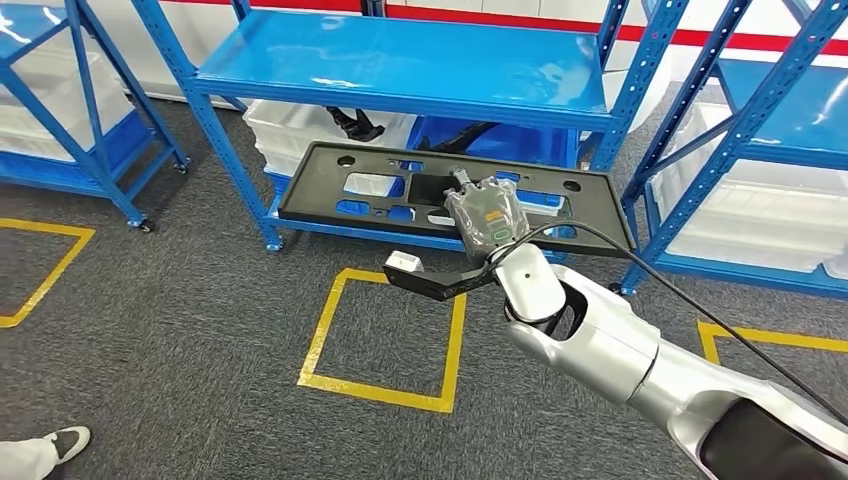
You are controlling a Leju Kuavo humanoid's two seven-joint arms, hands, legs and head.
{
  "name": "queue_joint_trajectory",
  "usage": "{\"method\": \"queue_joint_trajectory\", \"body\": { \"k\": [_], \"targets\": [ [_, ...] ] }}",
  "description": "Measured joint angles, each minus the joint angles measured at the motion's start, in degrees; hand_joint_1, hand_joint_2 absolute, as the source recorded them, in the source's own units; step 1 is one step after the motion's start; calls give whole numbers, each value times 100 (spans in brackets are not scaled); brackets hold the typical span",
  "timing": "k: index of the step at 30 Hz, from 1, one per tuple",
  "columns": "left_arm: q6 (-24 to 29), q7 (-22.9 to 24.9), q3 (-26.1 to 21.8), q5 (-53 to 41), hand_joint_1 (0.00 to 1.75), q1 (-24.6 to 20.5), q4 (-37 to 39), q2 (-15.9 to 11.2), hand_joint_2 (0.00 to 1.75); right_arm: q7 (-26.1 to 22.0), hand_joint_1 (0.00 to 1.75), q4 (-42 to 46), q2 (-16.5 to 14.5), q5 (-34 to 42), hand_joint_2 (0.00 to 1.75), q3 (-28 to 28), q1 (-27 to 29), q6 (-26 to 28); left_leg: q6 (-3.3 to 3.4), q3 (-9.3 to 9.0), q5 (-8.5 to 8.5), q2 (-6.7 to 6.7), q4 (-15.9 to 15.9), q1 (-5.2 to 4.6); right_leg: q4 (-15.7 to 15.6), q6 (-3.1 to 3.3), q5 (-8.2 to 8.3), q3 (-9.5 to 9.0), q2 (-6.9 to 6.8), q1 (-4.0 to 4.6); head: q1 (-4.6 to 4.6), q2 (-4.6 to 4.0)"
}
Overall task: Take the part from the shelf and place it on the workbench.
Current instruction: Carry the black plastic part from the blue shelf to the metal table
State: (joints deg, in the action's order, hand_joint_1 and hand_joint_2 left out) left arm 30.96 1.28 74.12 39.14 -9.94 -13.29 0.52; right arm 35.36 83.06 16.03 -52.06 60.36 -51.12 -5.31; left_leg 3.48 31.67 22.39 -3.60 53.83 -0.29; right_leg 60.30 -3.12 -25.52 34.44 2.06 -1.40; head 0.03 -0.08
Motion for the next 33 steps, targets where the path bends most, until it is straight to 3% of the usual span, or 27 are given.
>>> {"method": "queue_joint_trajectory", "body": {
  "k": [2,4,6,8,10,11,12,13,15,17,20,22,24,25,26,27,29,31,33],
  "targets": [
    [0,-18,-1,-7,0,-25,-1,3,175,-3,175,44,5,-27,175,1,-15,-13,-54,105,-1,-98,70,5,-408,24,103,-156,168,-9,-2,0],
    [3,-38,-2,14,0,-35,-2,6,175,-6,175,87,7,-54,175,5,-19,-46,-117,196,-29,-190,98,24,-436,62,92,-130,107,-3,3,1],
    [-1,-49,-2,30,0,-27,-2,16,175,7,175,131,10,-69,175,9,-27,-92,-194,299,56,-59,244,23,-453,116,111,-125,-17,-17,5,1],
    [-21,-43,-2,15,0,-36,-2,35,175,36,175,186,21,-57,175,10,-29,-125,-276,582,354,196,830,39,-462,154,118,-126,-141,-27,-2,1],
    [-54,-17,-2,-24,0,-52,-2,55,175,67,175,233,40,-29,175,11,8,-142,-336,951,643,290,1610,82,-462,166,113,-125,-274,-21,-7,0],
    [-73,4,-2,-45,0,-60,-2,63,175,78,175,259,52,-14,175,14,40,-149,-352,1050,677,307,1811,97,-462,166,110,-126,-342,-20,-7,0],
    [-87,31,-2,-57,0,-64,-2,68,175,85,175,288,63,1,175,19,73,-152,-361,1030,604,325,1770,109,-462,164,107,-127,-404,-22,-7,-1],
    [-99,54,-2,-67,0,-65,-2,70,175,92,175,322,72,13,175,23,97,-154,-360,895,448,358,1497,117,-462,160,104,-131,-461,-24,-7,-1],
    [-105,73,-2,-85,0,-62,-2,69,175,98,175,384,87,31,175,27,116,-154,-332,467,109,565,639,88,-462,135,91,-142,-557,-12,-8,-1],
    [-97,61,-2,-113,0,-78,-2,66,175,103,175,432,114,33,175,26,123,-153,-260,255,-11,705,163,30,-463,88,78,-152,-649,18,-2,0],
    [-88,69,-2,-133,0,-83,-1,48,175,98,175,479,140,36,175,27,149,-152,-135,251,-26,547,111,-3,-464,-12,41,-182,-758,13,3,1],
    [-88,71,-2,-151,0,-81,0,32,175,95,175,508,161,38,175,27,163,-149,-34,221,-74,429,74,11,-194,-46,-165,-89,-570,-10,4,1],
    [-90,56,-2,-167,0,-92,0,22,175,88,175,529,193,39,175,28,210,-146,38,218,-100,304,62,12,544,-38,-545,237,-303,-5,7,1],
    [-93,50,-2,-169,0,-95,0,21,175,85,175,537,210,39,175,30,253,-146,54,219,-104,228,63,5,949,-36,-692,430,-244,3,8,1],
    [-97,48,-2,-176,0,-91,0,22,175,82,175,540,228,39,175,32,299,-145,56,218,-106,145,65,1,1212,-38,-746,568,-218,10,8,1],
    [-102,51,-2,-188,0,-83,0,23,175,81,175,544,244,40,175,34,338,-145,56,217,-106,59,71,-1,1260,-39,-690,611,-206,12,8,1],
    [-109,68,-2,-225,0,-65,0,24,175,81,175,551,273,40,175,35,373,-142,47,218,-101,-102,95,6,685,-33,-310,382,-120,-1,9,1],
    [-117,92,0,-253,0,-59,0,29,175,81,175,564,304,39,175,33,378,-140,10,256,-79,-235,155,2,-72,-21,10,56,161,-37,7,1],
    [-126,112,3,-263,0,-45,0,36,175,78,175,589,324,40,175,33,397,-139,-52,321,-76,-349,193,10,-352,4,70,-54,298,-38,3,-1]
  ]
}}
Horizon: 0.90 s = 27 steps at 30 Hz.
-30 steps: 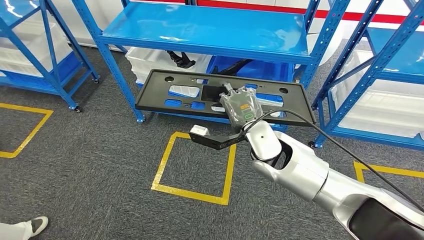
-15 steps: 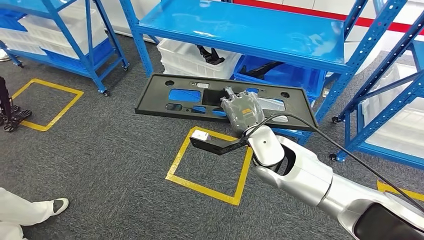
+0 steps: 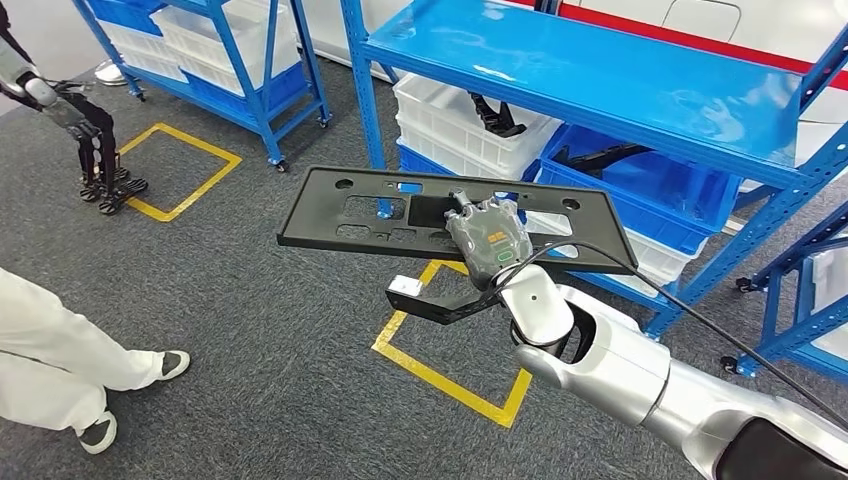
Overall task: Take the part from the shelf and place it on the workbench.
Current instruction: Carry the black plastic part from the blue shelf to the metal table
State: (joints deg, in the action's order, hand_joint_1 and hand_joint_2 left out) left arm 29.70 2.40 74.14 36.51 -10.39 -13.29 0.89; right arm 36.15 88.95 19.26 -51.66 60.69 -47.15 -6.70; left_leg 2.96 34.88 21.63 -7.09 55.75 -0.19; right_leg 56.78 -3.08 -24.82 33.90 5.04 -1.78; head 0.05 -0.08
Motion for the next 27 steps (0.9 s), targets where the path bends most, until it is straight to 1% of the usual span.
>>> {"method": "queue_joint_trajectory", "body": {
  "k": [1,2,3,4,5,6,7,8,9,10,11,12,13,14,15,16,17,18,19,20,21,22,23,24,25,26,27],
  "targets": [
    [-5,9,2,-2,0,17,0,3,175,-1,175,16,4,-1,175,-1,7,1,-33,28,-10,-59,0,14,-12,24,3,3,-66,11,-2,1],
    [-10,15,3,-2,0,42,0,2,175,-1,175,29,7,-1,175,-2,9,1,-64,53,-11,-85,4,31,-20,53,12,-1,-140,15,1,1],
    [-13,22,3,-3,0,65,0,2,175,3,175,42,10,-3,175,-7,5,1,-97,92,26,-18,60,29,-32,87,19,-9,-213,10,-6,1],
    [-13,27,4,-3,0,76,0,3,175,8,175,53,13,-4,175,-15,1,0,-133,171,118,113,219,25,-44,120,25,-18,-288,-1,-17,1],
    [-13,31,4,-4,0,72,0,2,175,11,175,63,18,-5,175,-24,-2,-1,-169,310,269,291,512,27,-50,143,26,-26,-366,-7,-28,1],
    [-12,34,3,-4,0,59,0,2,175,14,175,70,25,-7,175,-32,-1,-2,-210,500,454,461,915,28,-51,160,21,-30,-445,-1,-40,0],
    [-12,36,3,-4,0,45,0,-2,175,12,175,76,31,-8,175,-37,0,-5,-241,700,616,557,1329,47,-50,168,17,-31,-526,5,-44,0],
    [-12,40,2,-4,0,38,0,-5,175,7,175,80,38,-8,175,-38,1,-7,-264,850,708,608,1638,65,-49,169,12,-31,-609,9,-44,0],
    [-11,45,2,-4,0,40,0,-9,175,1,175,85,40,-9,175,-37,3,-9,-277,899,703,632,1739,80,-49,168,6,-33,-688,9,-45,-1],
    [-11,49,2,-4,0,42,0,-13,175,-4,175,90,41,-9,175,-37,1,-11,-282,819,596,655,1586,90,-49,162,0,-37,-759,7,-46,0],
    [-11,52,2,-7,0,40,0,-18,175,-9,175,96,41,-9,175,-39,-7,-12,-278,625,424,711,1224,94,-49,151,-9,-47,-830,6,-46,0],
    [-11,51,2,-9,0,32,0,-22,175,-12,175,100,41,-10,175,-44,-20,-14,-267,381,264,852,763,83,-49,134,-19,-60,-896,11,-47,0],
    [-12,50,2,-13,0,17,0,-24,175,-15,175,103,42,-10,175,-51,-42,-16,-236,169,142,965,370,55,-49,110,-33,-71,-957,26,-46,0],
    [-13,49,2,-17,0,-3,0,-20,175,-19,175,103,43,-10,175,-58,-67,-22,-201,35,75,1051,110,26,-50,85,-43,-81,-1015,39,-43,-1],
    [-13,49,3,-21,0,-20,0,-14,175,-21,175,102,45,-10,175,-64,-88,-27,-164,-13,66,1084,2,-4,-55,57,-51,-90,-1068,53,-41,-1],
    [-14,49,3,-24,0,-30,0,-8,175,-25,175,102,46,-9,175,-67,-103,-32,-124,-6,60,1009,-3,-26,-65,27,-56,-104,-1125,61,-39,-1],
    [-15,51,4,-26,0,-31,-1,-2,175,-28,175,102,48,-8,175,-68,-110,-39,-87,-8,46,940,-16,-18,-70,-7,-71,-117,-1157,54,-36,0],
    [-16,54,4,-29,0,-26,-1,10,175,-31,175,101,54,-7,175,-69,-116,-43,-50,-18,32,870,-33,-11,-40,-37,-113,-122,-1106,42,-37,0],
    [-18,62,3,-36,0,-24,-1,16,175,-35,175,101,62,-7,175,-74,-126,-46,-7,-32,13,805,-52,0,85,-53,-213,-80,-993,33,-33,0],
    [-20,69,3,-46,0,-29,-2,22,175,-38,175,101,74,-7,175,-82,-139,-49,36,-47,-2,746,-68,13,333,-57,-367,25,-837,25,-28,1],
    [-21,76,3,-60,0,-41,-2,30,175,-40,175,101,88,-7,175,-92,-150,-49,65,-48,-6,684,-69,9,696,-48,-554,187,-679,28,-24,1],
    [-21,81,3,-74,0,-53,-2,32,175,-43,175,101,102,-4,175,-101,-157,-49,90,-49,-7,614,-69,4,1121,-41,-735,393,-584,36,-20,2],
    [-21,83,3,-86,0,-60,-2,40,175,-45,175,101,116,2,175,-105,-156,-49,101,-51,-7,532,-68,-1,1467,-39,-842,573,-539,42,-19,2],
    [-19,88,4,-95,0,-61,-2,49,175,-48,175,101,132,13,175,-109,-154,-49,103,-52,-6,444,-64,-2,1635,-39,-843,674,-516,45,-19,2],
    [-17,95,4,-99,0,-58,-2,54,175,-51,175,101,143,27,175,-111,-155,-49,101,-56,-5,354,-58,2,1576,-39,-733,671,-502,43,-19,2],
    [-14,105,4,-102,0,-56,-2,54,175,-55,175,102,152,41,175,-119,-160,-49,93,-59,0,268,-46,11,1285,-42,-532,558,-464,33,-19,2],
    [-11,114,3,-102,0,-58,-2,50,175,-57,175,102,162,53,175,-127,-170,-49,75,-54,10,188,-27,22,880,-50,-308,388,-349,8,-18,1]
  ]
}}
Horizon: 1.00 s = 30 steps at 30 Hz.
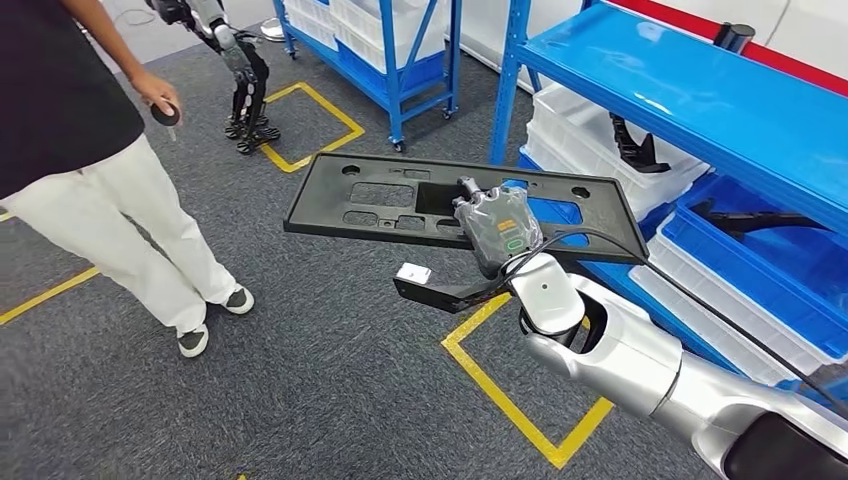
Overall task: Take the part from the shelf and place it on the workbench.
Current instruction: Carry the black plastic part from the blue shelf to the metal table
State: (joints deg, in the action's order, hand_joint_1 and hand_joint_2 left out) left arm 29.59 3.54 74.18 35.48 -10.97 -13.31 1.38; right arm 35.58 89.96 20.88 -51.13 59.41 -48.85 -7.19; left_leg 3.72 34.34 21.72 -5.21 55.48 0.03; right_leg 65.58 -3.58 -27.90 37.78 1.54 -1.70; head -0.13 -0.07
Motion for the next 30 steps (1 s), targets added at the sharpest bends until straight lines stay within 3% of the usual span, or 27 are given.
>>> {"method": "queue_joint_trajectory", "body": {
  "k": [2,3,5,6,8,10,12,13,14,16,18,19,21,23,25,27,28,30],
  "targets": [
    [14,8,-1,8,0,-17,0,-13,175,-3,175,1,16,20,175,-14,-17,-1,-61,52,26,-143,68,-2,-651,1,246,-277,240,-47,-4,0],
    [25,5,-2,13,0,-23,0,-18,175,-6,175,2,22,29,175,-15,-17,-2,-97,86,29,-210,84,-1,-782,16,266,-329,302,-51,-6,0],
    [41,-10,-2,13,0,-21,0,-27,175,-12,175,3,23,45,175,-15,-16,-2,-159,134,10,-339,79,25,-807,80,253,-336,199,-32,-9,1],
    [44,-20,-2,10,0,-10,-1,-33,175,-10,175,4,24,50,175,-15,-23,-2,-186,159,22,-314,101,29,-814,113,256,-342,129,-26,-9,0],
    [40,-35,-1,1,0,-4,-3,-44,175,10,175,14,27,59,175,-22,-44,-2,-244,337,199,-10,448,22,-828,177,257,-364,-10,-30,-36,-1],
    [30,-33,-2,-8,0,-18,-4,-44,175,32,175,29,38,67,175,-28,-47,-10,-294,721,518,356,1217,24,-829,218,237,-382,-149,-1,-62,-1],
    [15,-22,-3,-21,0,-28,-4,-43,175,52,175,35,48,76,175,-25,-33,-40,-305,1011,654,464,1766,38,-828,237,214,-399,-298,24,-63,-1],
    [8,-16,-3,-26,0,-27,-4,-42,175,62,175,40,49,79,175,-23,-26,-58,-294,999,584,483,1730,37,-828,241,200,-412,-369,33,-64,-2],
    [2,-14,-3,-28,0,-20,-4,-42,175,70,175,46,50,80,175,-22,-24,-71,-268,868,431,516,1467,28,-828,240,184,-432,-438,39,-64,-1],
    [-1,-25,-2,-14,0,3,-4,-44,175,75,175,59,50,81,175,-22,-33,-81,-181,431,104,786,632,-53,-832,224,146,-482,-560,56,-64,-1],
    [17,-53,-3,13,0,8,-4,-50,175,76,175,62,53,85,175,-21,-37,-81,-99,172,-7,1023,125,-162,-845,189,115,-517,-679,78,-63,-1],
    [30,-64,-4,27,0,4,-4,-54,175,71,175,61,53,89,175,-20,-37,-81,-79,154,12,1031,66,-199,-856,167,103,-528,-748,87,-62,-1],
    [56,-70,-16,67,0,12,-4,-68,175,40,175,60,50,98,175,-15,-48,-79,-38,140,-18,864,13,-186,-858,121,63,-557,-835,86,-61,0],
    [74,-72,-36,117,0,14,-4,-91,175,3,175,55,48,116,175,-14,-73,-76,27,84,-58,709,-57,-141,-626,97,-96,-484,-598,73,-57,0],
    [80,-75,-52,139,0,-12,-5,-102,175,-17,175,49,49,132,175,-7,-86,-75,75,49,-73,543,-83,-113,62,88,-410,-148,-263,61,-51,-1],
    [66,-79,-69,127,0,-22,-6,-90,175,-26,175,40,50,138,175,7,-87,-74,87,39,-70,356,-81,-101,696,61,-590,224,-173,55,-46,0],
    [52,-75,-76,119,0,-11,-7,-80,175,-28,175,36,50,140,175,12,-87,-74,84,34,-68,260,-77,-88,737,46,-529,286,-166,47,-45,0],
    [26,-61,-84,110,0,27,-7,-67,175,-28,175,33,50,140,175,17,-95,-75,47,20,-47,82,-48,-45,191,1,-142,90,-100,8,-45,-1]
  ]
}}
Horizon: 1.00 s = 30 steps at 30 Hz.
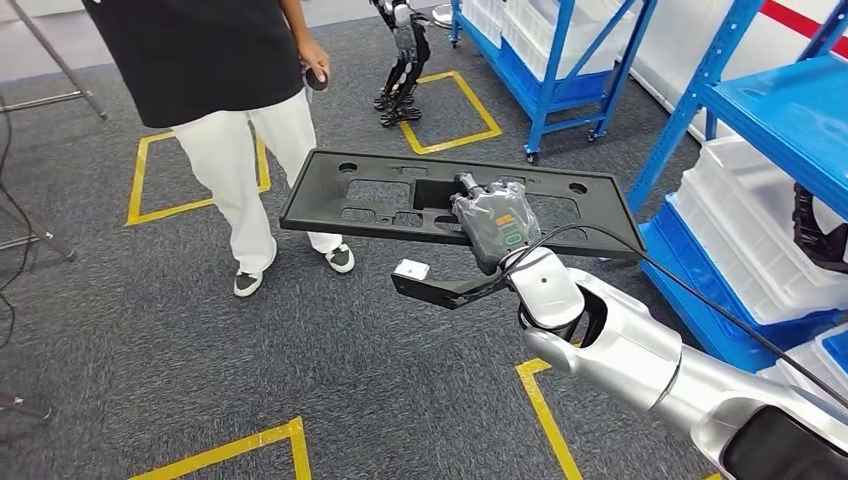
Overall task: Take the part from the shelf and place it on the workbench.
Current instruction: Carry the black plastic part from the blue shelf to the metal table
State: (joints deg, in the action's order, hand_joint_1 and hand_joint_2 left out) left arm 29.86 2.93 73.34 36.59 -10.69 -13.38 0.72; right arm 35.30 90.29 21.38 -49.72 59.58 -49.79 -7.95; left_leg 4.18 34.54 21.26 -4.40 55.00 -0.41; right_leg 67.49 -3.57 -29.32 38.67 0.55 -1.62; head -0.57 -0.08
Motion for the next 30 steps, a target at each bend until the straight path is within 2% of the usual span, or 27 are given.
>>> {"method": "queue_joint_trajectory", "body": {
  "k": [2,3,4,6,7,8,10,12,13,14,15,17,18,19,21,22,24,25,26,27,28,29,30],
  "targets": [
    [-10,8,-3,0,0,27,0,11,175,2,175,-1,3,1,175,1,-16,-3,-82,35,50,-156,91,27,-714,-51,325,-306,258,-74,3,-1],
    [-18,8,-4,-2,0,39,0,18,175,3,175,-1,5,4,175,2,-17,-4,-122,66,68,-219,127,33,-902,-49,383,-386,351,-88,3,-1],
    [-27,10,-5,-4,0,56,0,26,175,5,175,-1,7,7,175,3,-17,-5,-158,98,73,-276,147,42,-963,-22,380,-410,390,-82,5,0],
    [-42,27,-5,-5,0,109,0,37,175,8,175,0,6,10,175,4,-27,-5,-214,138,67,-338,141,73,-968,71,383,-413,257,-49,5,0],
    [-45,38,-5,-7,0,133,0,41,175,13,175,0,5,9,175,4,-39,-5,-242,173,99,-251,200,72,-975,112,386,-422,194,-46,0,0],
    [-47,50,-5,-9,0,145,1,40,175,18,175,0,5,8,175,4,-54,-4,-270,251,180,-108,356,66,-981,148,385,-431,128,-45,-9,0],
    [-47,74,-7,-13,0,139,1,32,175,26,175,0,8,7,175,3,-67,-2,-315,569,469,228,1009,54,-984,195,370,-448,4,-21,-27,-1],
    [-43,95,-10,-12,0,130,1,22,175,26,175,0,8,9,175,7,-67,-1,-328,954,702,338,1720,66,-984,222,346,-461,-140,15,-31,-1],
    [-41,99,-12,-12,0,132,1,19,175,24,175,0,7,10,175,9,-66,-1,-319,1034,698,350,1839,67,-984,231,330,-473,-214,31,-32,-1],
    [-39,100,-15,-11,0,135,1,13,175,22,175,0,4,9,175,11,-66,-1,-301,990,591,364,1719,62,-984,234,311,-493,-285,43,-32,-1],
    [-36,99,-19,-11,0,136,2,7,175,20,175,1,1,8,175,12,-70,-1,-272,824,408,407,1375,47,-984,234,289,-522,-353,53,-32,-1],
    [-27,96,-38,-11,0,123,1,-7,175,17,175,2,-3,4,175,11,-89,1,-196,409,102,651,551,-37,-988,214,240,-583,-478,73,-32,-1],
    [-22,92,-48,-11,0,107,1,-12,175,17,175,2,-3,3,175,11,-103,1,-161,275,35,746,289,-86,-991,194,218,-604,-539,83,-32,-1],
    [-20,87,-56,-11,0,93,0,-15,175,17,175,1,-5,3,175,12,-114,1,-135,219,32,793,172,-129,-996,171,201,-617,-595,90,-32,-1],
    [-11,74,-63,-8,0,86,0,-19,175,15,175,1,-19,3,175,16,-125,2,-90,191,26,675,129,-151,-1015,123,170,-639,-715,95,-31,-1],
    [-2,63,-66,-7,0,92,0,-18,175,15,175,2,-26,3,175,16,-126,3,-61,162,11,602,90,-137,-991,102,136,-652,-696,88,-29,-1],
    [11,44,-77,-7,0,88,0,-19,175,16,175,8,-31,2,175,14,-135,12,15,83,-19,480,15,-87,-646,79,-71,-532,-456,76,-21,1],
    [14,37,-83,-8,0,77,0,-18,175,17,175,10,-30,3,175,15,-136,16,42,62,-21,417,1,-73,-293,77,-229,-375,-280,64,-14,1],
    [14,33,-87,-8,0,63,0,-15,175,16,175,11,-29,3,175,20,-133,19,60,49,-18,352,0,-64,108,70,-382,-163,-165,62,-8,1],
    [14,31,-90,-7,0,54,0,-8,175,17,175,10,-28,4,175,29,-124,19,64,42,-14,272,1,-58,441,58,-472,38,-111,60,-1,-1],
    [12,28,-91,-7,0,55,0,3,175,17,175,10,-27,4,175,39,-114,18,62,36,-11,186,3,-51,609,47,-463,173,-91,57,2,0],
    [11,28,-92,-7,0,62,0,13,175,17,175,9,-27,4,175,48,-107,18,55,28,-5,98,7,-41,545,36,-340,199,-80,51,4,-1],
    [9,29,-92,-8,0,72,0,19,175,17,175,9,-26,4,175,52,-105,18,39,17,4,10,17,-26,267,25,-129,116,-50,38,5,0]
  ]
}}
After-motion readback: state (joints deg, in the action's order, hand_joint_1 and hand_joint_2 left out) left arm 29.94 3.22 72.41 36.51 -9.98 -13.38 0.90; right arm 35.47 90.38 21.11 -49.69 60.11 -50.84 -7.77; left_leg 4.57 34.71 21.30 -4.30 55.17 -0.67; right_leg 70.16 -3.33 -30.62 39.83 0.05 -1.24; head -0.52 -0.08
